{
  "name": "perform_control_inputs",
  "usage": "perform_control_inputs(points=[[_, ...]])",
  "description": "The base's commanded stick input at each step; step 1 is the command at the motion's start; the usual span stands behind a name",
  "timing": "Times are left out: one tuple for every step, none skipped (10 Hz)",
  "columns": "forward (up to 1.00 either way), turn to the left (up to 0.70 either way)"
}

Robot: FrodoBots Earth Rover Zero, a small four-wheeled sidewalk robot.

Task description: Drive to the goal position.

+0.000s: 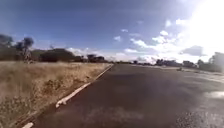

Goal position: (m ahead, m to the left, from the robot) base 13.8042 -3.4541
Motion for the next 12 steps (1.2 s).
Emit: perform_control_inputs(points=[[0.50,0.00],[0.50,0.00],[0.50,0.00],[0.50,0.00],[0.50,0.00],[0.50,0.00],[0.50,0.00],[0.50,0.00],[0.50,0.00],[0.50,0.00],[0.50,0.00],[0.50,0.00]])
